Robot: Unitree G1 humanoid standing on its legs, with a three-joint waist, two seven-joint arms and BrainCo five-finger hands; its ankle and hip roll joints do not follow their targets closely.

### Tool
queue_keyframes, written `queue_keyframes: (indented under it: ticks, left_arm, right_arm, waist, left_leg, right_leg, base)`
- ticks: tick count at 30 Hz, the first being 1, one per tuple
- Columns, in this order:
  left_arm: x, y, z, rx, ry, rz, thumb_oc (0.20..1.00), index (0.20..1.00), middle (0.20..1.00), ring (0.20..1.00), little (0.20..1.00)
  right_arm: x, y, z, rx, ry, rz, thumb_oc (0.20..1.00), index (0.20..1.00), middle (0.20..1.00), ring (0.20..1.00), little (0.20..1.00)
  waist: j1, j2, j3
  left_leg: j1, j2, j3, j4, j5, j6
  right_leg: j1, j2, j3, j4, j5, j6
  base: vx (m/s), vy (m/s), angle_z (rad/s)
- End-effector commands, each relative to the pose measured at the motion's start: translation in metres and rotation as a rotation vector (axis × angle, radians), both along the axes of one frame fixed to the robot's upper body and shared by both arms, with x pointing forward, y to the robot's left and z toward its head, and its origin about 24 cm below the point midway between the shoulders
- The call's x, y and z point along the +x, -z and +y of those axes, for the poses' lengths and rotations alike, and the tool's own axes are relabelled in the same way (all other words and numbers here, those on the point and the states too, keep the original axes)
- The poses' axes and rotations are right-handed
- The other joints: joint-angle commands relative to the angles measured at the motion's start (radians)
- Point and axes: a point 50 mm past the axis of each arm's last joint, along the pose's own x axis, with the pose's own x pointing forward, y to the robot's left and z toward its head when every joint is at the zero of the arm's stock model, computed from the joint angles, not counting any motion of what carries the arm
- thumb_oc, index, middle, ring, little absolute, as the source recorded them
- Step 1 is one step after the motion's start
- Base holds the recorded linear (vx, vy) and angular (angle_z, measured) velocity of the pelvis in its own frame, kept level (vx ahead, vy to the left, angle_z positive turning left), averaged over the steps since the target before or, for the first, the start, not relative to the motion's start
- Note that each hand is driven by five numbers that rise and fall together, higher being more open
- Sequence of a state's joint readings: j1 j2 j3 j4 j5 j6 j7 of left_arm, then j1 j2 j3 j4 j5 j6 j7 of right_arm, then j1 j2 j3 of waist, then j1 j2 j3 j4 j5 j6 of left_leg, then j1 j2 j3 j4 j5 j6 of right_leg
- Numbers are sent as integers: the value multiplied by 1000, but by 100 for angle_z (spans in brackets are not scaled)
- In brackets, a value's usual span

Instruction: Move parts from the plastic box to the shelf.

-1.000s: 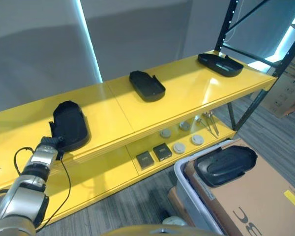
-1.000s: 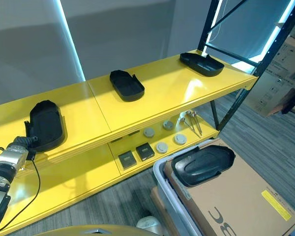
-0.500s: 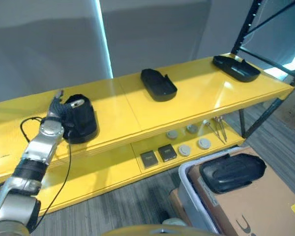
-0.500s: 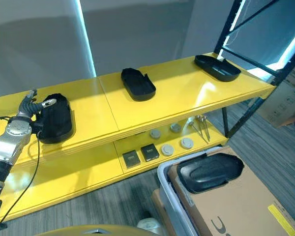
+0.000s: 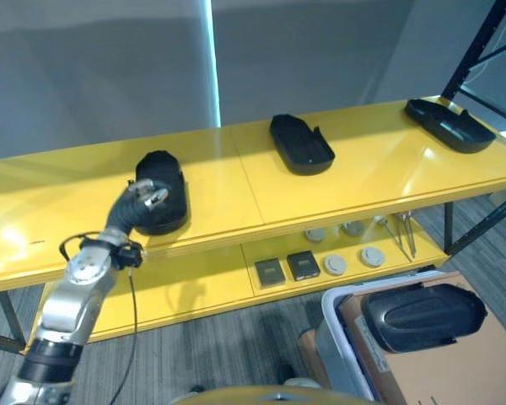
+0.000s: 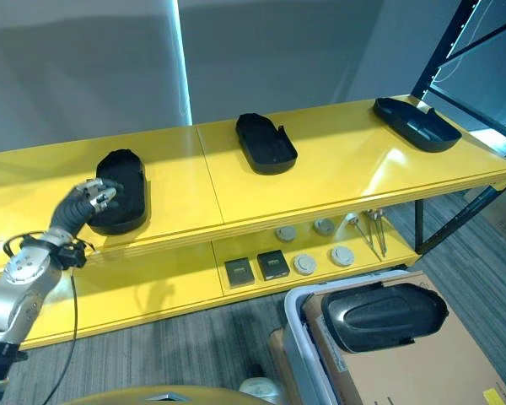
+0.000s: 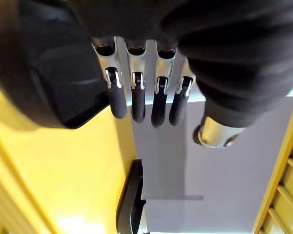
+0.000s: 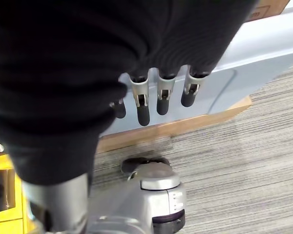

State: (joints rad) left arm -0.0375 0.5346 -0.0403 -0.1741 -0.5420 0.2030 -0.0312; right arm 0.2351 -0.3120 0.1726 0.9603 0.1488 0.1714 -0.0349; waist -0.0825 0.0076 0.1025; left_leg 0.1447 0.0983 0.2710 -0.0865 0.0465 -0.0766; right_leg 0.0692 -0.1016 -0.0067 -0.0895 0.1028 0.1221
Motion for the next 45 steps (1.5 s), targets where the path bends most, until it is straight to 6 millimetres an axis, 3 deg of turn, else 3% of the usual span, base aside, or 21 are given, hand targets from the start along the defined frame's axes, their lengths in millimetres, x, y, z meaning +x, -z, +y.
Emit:
queue_keyframes:
  ticks: [1, 3, 12, 27, 35, 45]
  left_arm:
    - [17, -34, 4, -36, -17, -194, 200, 200, 200, 200, 200]
    - [21, -17, 11, -58, -96, -145, 200, 200, 200, 200, 200]
    - [34, 12, 10, -54, -193, -58, 200, 200, 200, 200, 200]
    - [34, 64, 18, -25, -298, 134, 200, 200, 200, 200, 200]
    - [37, 70, 31, 35, -370, 172, 200, 200, 200, 200, 200]
    - [50, 60, 49, 51, -478, 164, 200, 200, 200, 200, 200]
  right_arm:
    - [2, -1, -9, -61, -17, 5, 1000, 1000, 1000, 1000, 1000]
    - [1, -1, -8, -57, -20, 11, 1000, 1000, 1000, 1000, 1000]
    - [2, -1, -7, -53, -45, 19, 1000, 1000, 1000, 1000, 1000]
    - [4, -3, -11, -47, -96, 19, 1000, 1000, 1000, 1000, 1000]
    - [4, -5, -15, -59, -132, 25, 1000, 1000, 1000, 1000, 1000]
    - [5, -7, -22, -69, -185, 41, 1000, 1000, 1000, 1000, 1000]
  waist:
    - [-5, -2, 8]
    - [-11, -7, 4]
    - [-38, -12, 8]
    - [-72, -14, 13]
    - [-85, -13, 14]
    - [-104, -11, 12]
  left_leg:
    - [-1, 6, -18, 45, -64, 26]
    - [-2, 5, -10, 47, -67, 29]
    - [-1, 10, 4, 54, -71, 30]
    - [1, 13, 21, 69, -81, 33]
    - [8, 14, 25, 71, -84, 33]
    - [23, 14, 35, 62, -82, 33]
  right_leg:
    - [23, 17, -27, 19, -52, 20]
    - [20, 16, -23, 17, -49, 21]
    - [11, 17, -10, 23, -48, 21]
    - [2, 19, 14, 32, -55, 21]
    - [3, 18, 20, 34, -57, 21]
    - [7, 17, 25, 34, -57, 25]
  base:
    - [0, 0, 0]
    - [0, 0, 0]
    - [13, -2, -1]
    - [14, 2, -4]
    - [7, 3, -2]
    - [8, 4, -2]
